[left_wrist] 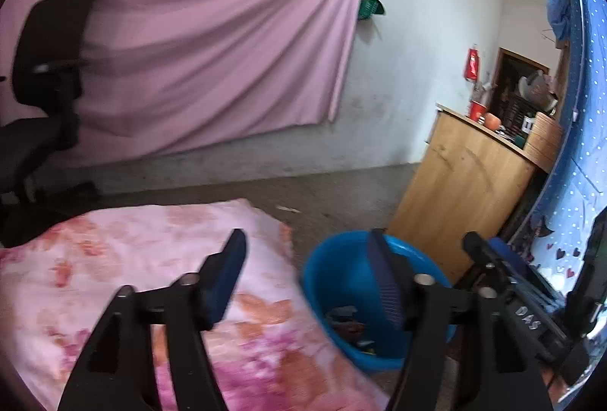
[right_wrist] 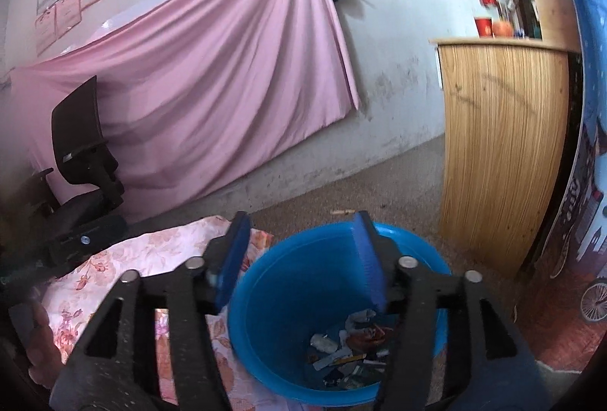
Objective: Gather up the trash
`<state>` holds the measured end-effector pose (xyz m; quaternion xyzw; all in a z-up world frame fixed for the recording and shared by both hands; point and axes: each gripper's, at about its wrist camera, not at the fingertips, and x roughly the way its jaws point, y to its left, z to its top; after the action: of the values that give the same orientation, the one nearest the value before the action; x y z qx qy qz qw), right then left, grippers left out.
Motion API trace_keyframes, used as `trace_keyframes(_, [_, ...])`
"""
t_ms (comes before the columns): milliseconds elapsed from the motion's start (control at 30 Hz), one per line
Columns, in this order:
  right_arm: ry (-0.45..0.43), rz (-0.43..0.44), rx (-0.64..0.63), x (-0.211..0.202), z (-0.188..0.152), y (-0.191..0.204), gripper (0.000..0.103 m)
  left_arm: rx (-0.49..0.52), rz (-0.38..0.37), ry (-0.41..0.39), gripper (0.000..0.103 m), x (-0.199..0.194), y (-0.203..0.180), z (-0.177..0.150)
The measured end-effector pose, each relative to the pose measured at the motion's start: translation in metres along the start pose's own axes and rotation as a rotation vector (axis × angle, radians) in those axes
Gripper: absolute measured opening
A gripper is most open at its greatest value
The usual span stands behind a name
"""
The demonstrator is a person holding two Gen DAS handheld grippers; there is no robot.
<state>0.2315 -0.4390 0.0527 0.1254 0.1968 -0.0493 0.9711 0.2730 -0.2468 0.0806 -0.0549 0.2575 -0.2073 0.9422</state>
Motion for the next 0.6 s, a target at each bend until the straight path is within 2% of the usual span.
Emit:
trace_keyframes(33, [-0.009, 0.002, -0.005, -0.003, 0.001, 0.004, 0.093, 0.000, 0.012, -0.015, 0.083, -0.008, 0.005, -0.002])
trace_keyframes(67, [-0.016, 0.004, -0.008, -0.006, 0.001, 0.007, 0.097, -0.001, 0.024, -0.031, 0.093, -0.015, 0.010, -0.005])
trace_keyframes(100, [-0.022, 0.006, -0.011, -0.009, 0.001, 0.010, 0.099, -0.004, 0.038, -0.045, 0.096, -0.022, 0.015, -0.008])
trace_keyframes(133, [-0.028, 0.011, -0.018, -0.013, 0.000, 0.015, 0.103, -0.008, 0.053, -0.058, 0.098, -0.029, 0.020, -0.011])
trace_keyframes(433, [-0.096, 0.043, -0.062, -0.047, -0.012, 0.052, 0.103, -0.013, 0.139, -0.131, 0.100, -0.085, 0.055, -0.044])
trace_keyframes(600, [-0.130, 0.067, -0.084, -0.069, -0.023, 0.071, 0.103, -0.009, 0.155, -0.159, 0.101, -0.116, 0.065, -0.064])
